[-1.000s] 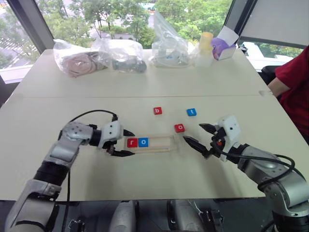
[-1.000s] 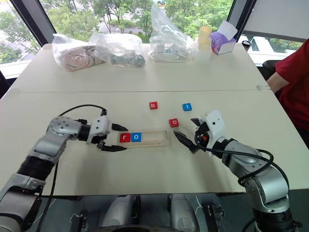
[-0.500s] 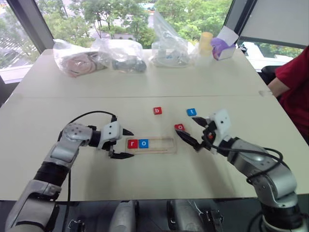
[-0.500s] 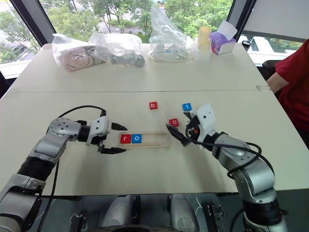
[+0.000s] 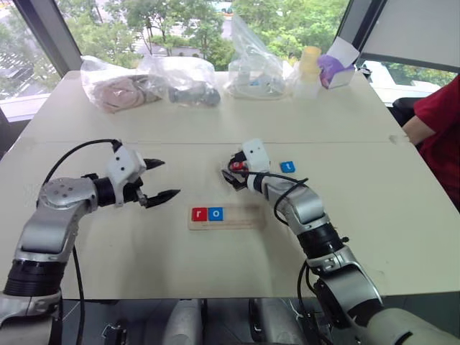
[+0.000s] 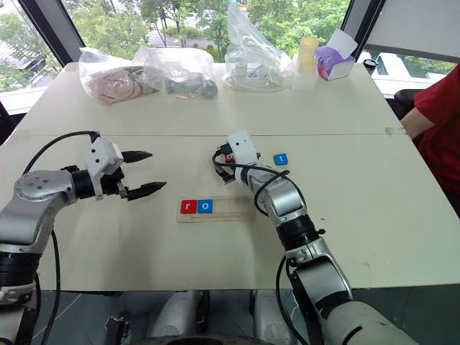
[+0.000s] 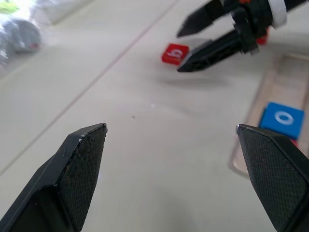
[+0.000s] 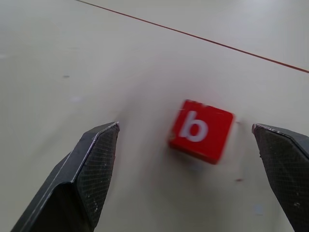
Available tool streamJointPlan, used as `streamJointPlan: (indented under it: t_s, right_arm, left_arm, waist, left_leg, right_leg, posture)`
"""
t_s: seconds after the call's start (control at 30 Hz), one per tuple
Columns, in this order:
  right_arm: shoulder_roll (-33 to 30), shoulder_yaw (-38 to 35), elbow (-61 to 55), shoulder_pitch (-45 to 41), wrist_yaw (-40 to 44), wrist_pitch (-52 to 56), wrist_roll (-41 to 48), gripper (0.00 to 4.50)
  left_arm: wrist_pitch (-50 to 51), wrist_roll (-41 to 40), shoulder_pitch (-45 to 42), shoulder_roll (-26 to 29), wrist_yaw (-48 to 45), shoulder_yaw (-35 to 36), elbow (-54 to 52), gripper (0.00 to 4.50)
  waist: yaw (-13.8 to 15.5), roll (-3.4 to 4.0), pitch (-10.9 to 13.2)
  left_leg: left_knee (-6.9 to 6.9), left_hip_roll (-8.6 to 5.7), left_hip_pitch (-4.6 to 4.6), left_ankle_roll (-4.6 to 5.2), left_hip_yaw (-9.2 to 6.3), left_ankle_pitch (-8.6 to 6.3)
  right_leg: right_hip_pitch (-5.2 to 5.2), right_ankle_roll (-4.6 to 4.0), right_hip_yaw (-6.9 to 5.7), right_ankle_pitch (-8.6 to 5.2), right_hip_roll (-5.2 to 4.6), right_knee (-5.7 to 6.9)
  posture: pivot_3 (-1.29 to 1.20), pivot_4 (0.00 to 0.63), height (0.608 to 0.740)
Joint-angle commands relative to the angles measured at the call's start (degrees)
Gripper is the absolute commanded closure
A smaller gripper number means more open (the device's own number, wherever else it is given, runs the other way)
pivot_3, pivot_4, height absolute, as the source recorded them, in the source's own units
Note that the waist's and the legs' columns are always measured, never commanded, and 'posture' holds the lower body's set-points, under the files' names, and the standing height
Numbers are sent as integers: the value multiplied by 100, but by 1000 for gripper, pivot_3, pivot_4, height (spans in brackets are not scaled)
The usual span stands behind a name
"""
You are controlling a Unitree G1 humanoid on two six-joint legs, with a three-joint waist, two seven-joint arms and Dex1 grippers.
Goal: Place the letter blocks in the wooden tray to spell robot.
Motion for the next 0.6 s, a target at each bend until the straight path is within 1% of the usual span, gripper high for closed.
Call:
streamJointPlan:
  t_s: [0.03, 0.2, 0.27, 0.37, 0.4, 0.5, 0.53, 0.6]
  right_arm:
    - [330, -150, 320, -352, -297, -175, -210, 0]
    - [681, -373, 661, -485, -430, -117, -198, 0]
    - [827, -451, 775, -494, -434, -66, -163, 0]
    - [957, -485, 923, -450, -482, -163, -238, 881]
    - [977, -501, 949, -452, -520, -181, -272, 1351]
    - [1011, -539, 996, -495, -575, -216, -333, 2946]
    - [1006, -550, 995, -513, -574, -221, -354, 3365]
    - [872, -515, 771, -538, -541, -290, -471, 3355]
  left_arm:
    - [211, -137, 231, -205, 653, 410, -721, 20]
    - [717, -405, 544, -262, 994, 549, -1495, 20]
    - [840, -436, 537, -276, 1148, 581, -1603, 20]
    - [889, -461, 474, -309, 1285, 581, -1604, 0]
    - [880, -449, 465, -301, 1304, 546, -1596, 0]
    - [807, -391, 464, -243, 1277, 407, -1577, 0]
    - [803, -390, 453, -239, 1276, 385, -1577, 0]
    - [849, -483, 384, -252, 1219, 323, -1613, 0]
  waist:
    - [-37, 0, 0]
    - [-127, 0, 0]
    - [-133, 0, 0]
    - [-140, 0, 0]
    - [-146, 0, 0]
    - [-146, 0, 0]
    - [-145, 0, 0]
    - [-140, 0, 0]
  left_leg:
    - [-1, 3, 1, 0, 2, 0]
    - [-4, 7, 1, -2, -2, 1]
    - [-3, 6, 1, -3, -3, 2]
    - [-3, 6, 4, -4, -3, 2]
    - [-3, 6, 5, -4, -2, 2]
    - [-4, 6, 5, -4, -2, 3]
    - [-4, 6, 5, -5, -2, 3]
    - [-4, 6, 6, -5, -1, 3]
  right_leg:
    - [-4, -2, 2, 1, 3, 3]
    - [-9, -4, 3, 1, 6, 10]
    - [-8, -4, 3, 2, 5, 11]
    - [-8, -6, 3, 3, 6, 13]
    - [-8, -6, 3, 3, 6, 13]
    - [-9, -7, 3, 3, 8, 13]
    - [-8, -7, 3, 3, 8, 13]
    - [-8, -7, 3, 3, 8, 13]
  posture:
    - [0, 150, 740]
    - [0, 150, 740]
    - [0, 150, 740]
    - [0, 150, 740]
    - [0, 150, 740]
    - [0, 150, 740]
    - [0, 150, 740]
    - [0, 150, 740]
